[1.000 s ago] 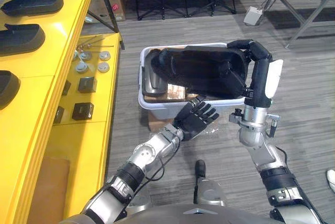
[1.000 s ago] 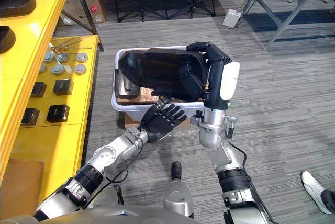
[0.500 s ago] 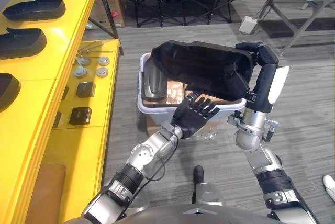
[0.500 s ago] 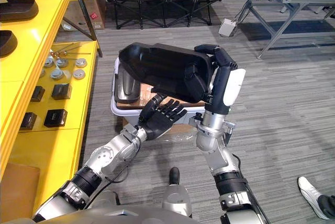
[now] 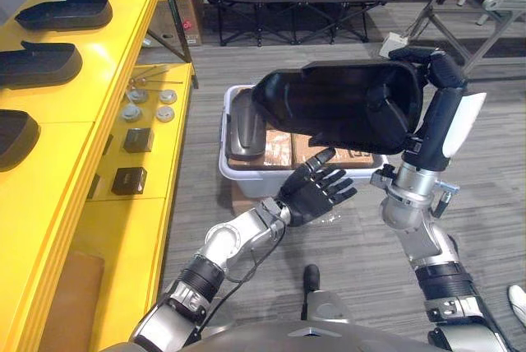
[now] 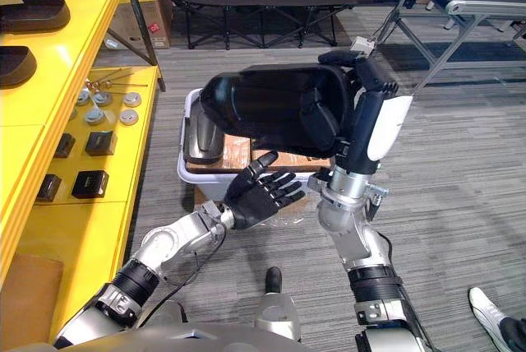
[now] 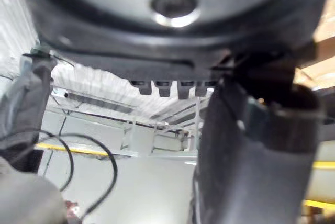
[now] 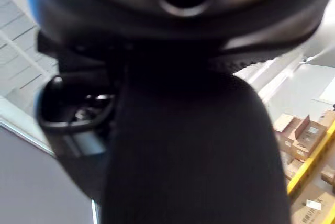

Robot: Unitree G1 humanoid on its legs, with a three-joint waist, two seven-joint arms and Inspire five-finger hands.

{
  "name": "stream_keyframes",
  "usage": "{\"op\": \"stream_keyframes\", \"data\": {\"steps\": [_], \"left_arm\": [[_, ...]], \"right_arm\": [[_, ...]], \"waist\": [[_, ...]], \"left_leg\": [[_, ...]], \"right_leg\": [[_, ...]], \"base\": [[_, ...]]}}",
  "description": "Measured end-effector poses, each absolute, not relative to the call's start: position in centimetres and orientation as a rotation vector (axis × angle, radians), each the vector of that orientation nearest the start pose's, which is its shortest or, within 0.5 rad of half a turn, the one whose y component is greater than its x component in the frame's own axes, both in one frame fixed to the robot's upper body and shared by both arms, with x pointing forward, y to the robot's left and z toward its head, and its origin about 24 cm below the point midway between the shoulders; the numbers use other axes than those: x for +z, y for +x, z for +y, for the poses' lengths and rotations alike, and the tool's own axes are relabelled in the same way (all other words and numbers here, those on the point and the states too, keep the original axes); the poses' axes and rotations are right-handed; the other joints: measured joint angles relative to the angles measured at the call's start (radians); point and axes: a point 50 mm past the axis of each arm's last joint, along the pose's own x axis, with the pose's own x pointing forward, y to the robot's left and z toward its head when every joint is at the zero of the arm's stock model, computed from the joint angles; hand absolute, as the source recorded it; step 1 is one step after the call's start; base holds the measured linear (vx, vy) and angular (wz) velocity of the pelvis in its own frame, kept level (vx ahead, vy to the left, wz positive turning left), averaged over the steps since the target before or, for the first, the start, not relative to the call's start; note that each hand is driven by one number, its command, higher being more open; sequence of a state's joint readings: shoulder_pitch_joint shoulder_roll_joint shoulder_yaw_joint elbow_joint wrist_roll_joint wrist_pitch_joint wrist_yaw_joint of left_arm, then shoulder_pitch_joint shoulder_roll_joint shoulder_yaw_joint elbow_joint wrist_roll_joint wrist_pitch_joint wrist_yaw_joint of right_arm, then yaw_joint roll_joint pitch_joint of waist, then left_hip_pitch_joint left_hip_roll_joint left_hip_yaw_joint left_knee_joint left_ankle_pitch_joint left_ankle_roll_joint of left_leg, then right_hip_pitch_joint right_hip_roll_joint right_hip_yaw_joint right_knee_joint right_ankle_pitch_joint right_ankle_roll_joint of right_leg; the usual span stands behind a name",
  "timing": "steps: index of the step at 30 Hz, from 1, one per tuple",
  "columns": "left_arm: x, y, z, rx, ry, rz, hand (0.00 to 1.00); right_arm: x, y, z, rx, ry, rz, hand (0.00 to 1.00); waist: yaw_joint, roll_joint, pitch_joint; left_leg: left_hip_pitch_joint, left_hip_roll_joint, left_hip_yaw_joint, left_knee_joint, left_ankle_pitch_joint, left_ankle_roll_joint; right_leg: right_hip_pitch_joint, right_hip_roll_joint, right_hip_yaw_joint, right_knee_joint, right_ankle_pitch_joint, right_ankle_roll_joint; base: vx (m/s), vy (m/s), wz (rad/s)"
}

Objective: Walk over and take three plastic housings, then place them on the shelf

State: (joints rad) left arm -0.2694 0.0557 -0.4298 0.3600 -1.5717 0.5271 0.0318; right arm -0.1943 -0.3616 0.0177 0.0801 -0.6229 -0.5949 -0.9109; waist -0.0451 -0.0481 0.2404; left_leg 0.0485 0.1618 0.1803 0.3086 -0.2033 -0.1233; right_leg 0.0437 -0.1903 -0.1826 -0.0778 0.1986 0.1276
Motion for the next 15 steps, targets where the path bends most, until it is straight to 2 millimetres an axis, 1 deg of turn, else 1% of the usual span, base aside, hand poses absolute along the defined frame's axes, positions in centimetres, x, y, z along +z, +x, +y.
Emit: {"op": "stream_keyframes", "data": {"steps": [4, 6, 8, 12, 15], "left_arm": [[-0.5, 23.6, 1.3, -0.622, -1.102, 0.951, 1.0], [-1.8, 23.0, 1.5, -0.604, -0.993, 0.995, 1.0], [-2.7, 22.5, 1.8, -0.578, -0.939, 1.014, 1.0], [-4.5, 21.6, 3.1, -0.517, -0.893, 1.072, 1.0], [-5.1, 21.2, 3.9, -0.471, -0.931, 1.081, 1.0]], "right_arm": [[15.3, 25.6, -19.3, -0.543, -0.567, -1.075, 0.0], [16.1, 25.6, -19.2, -0.546, -0.562, -1.105, 0.0], [16.5, 25.6, -19.2, -0.538, -0.565, -1.123, 0.0], [16.9, 25.5, -19.2, -0.515, -0.588, -1.138, 0.0], [16.9, 25.6, -19.3, -0.506, -0.594, -1.129, 0.0]], "waist": [[0.004, 0.001, -0.007], [0.01, 0.001, -0.007], [0.012, 0.001, -0.007], [0.016, 0.001, -0.007], [0.015, 0.001, -0.007]], "left_leg": [[-0.003, 0.0, -0.006, 0.001, 0.001, 0.0], [-0.004, 0.0, -0.007, 0.001, 0.001, 0.0], [-0.004, -0.001, -0.007, 0.001, 0.001, 0.0], [-0.005, -0.001, -0.01, 0.001, 0.001, 0.0], [-0.006, -0.001, -0.011, 0.001, 0.001, 0.0]], "right_leg": [[0.0, 0.0, -0.006, 0.0, 0.0, 0.0], [0.0, 0.0, -0.006, 0.0, 0.0, 0.0], [0.0, 0.0, -0.006, 0.0, 0.0, 0.0], [0.0, 0.0, -0.008, 0.0, -0.002, 0.001], [0.0, 0.0, -0.009, 0.0, -0.004, 0.001]], "base": [[0.01, -0.002, 0.03], [0.0, 0.0, 0.0], [0.0, 0.0, 0.0], [0.0, 0.0, 0.0], [0.0, 0.0, 0.0]]}}
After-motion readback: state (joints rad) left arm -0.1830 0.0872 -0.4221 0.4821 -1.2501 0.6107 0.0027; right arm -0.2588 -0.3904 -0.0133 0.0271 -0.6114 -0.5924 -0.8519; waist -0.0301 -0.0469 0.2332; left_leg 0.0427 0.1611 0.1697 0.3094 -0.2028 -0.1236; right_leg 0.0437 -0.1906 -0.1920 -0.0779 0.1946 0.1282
